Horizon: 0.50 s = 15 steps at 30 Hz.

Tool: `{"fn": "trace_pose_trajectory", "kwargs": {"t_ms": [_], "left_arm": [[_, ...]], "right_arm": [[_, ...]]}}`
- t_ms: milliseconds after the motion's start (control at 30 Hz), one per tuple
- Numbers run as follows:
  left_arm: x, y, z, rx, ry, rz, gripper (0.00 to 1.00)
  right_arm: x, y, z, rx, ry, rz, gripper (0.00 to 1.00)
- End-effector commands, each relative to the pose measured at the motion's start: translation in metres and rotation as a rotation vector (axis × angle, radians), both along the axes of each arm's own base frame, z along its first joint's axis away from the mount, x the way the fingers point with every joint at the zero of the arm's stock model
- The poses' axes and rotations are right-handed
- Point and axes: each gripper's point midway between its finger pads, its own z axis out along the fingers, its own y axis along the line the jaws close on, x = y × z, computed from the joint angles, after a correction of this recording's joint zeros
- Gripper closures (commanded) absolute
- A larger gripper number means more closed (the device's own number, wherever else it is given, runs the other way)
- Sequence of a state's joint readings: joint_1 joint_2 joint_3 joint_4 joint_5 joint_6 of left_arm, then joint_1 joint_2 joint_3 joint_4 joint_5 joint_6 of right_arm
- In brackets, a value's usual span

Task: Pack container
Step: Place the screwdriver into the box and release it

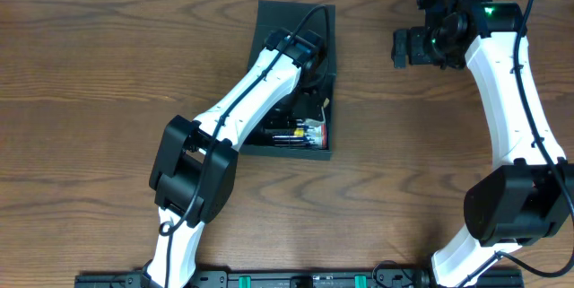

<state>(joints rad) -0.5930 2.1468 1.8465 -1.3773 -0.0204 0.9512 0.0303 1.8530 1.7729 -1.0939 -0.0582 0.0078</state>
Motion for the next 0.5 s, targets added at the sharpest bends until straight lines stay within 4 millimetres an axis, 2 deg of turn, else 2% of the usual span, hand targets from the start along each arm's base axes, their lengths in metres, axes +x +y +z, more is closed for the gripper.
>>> {"fn": "trace_pose_trajectory", "kwargs": {"t_ms": [0,100,133,167,200,233,267,367,400,467], "left_arm": [[-0.004,-0.005,-0.004,-0.031,0.038,-0.009,0.63],[-0.003,-0.003,-0.002,-0.022,0.026,-0.009,0.62],[-0.001,-0.002,0.001,-0.018,0.013,-0.008,0.65],[0.002,-0.001,0.006,-0.013,-0.01,-0.009,0.73],[0.006,0.002,0.012,-0.007,-0.041,-0.011,0.85],[0.015,0.007,0.021,0.005,-0.101,0.008,0.93],[0.028,0.012,0.031,0.016,-0.183,0.06,0.94],[0.079,0.038,0.073,-0.01,-0.475,0.315,0.94],[0.092,0.047,0.085,-0.052,-0.535,0.401,0.89],[0.118,0.067,0.108,-0.179,-0.627,0.622,0.88]], "right_arm": [[0.003,-0.008,0.0,-0.027,-0.005,-0.031,0.01],[0.003,-0.011,0.0,-0.042,-0.006,-0.037,0.01],[0.003,-0.012,0.0,-0.045,-0.007,-0.039,0.01],[0.003,-0.012,0.0,-0.045,-0.007,-0.039,0.01],[0.004,-0.011,0.0,-0.044,-0.009,-0.039,0.01],[0.005,-0.011,0.001,-0.042,-0.013,-0.039,0.01],[0.006,-0.009,0.002,-0.031,-0.02,-0.035,0.01],[0.016,0.001,0.006,0.028,-0.06,-0.025,0.01],[0.021,0.008,0.007,0.067,-0.077,-0.016,0.01],[0.031,0.023,0.007,0.151,-0.105,0.018,0.03]]}}
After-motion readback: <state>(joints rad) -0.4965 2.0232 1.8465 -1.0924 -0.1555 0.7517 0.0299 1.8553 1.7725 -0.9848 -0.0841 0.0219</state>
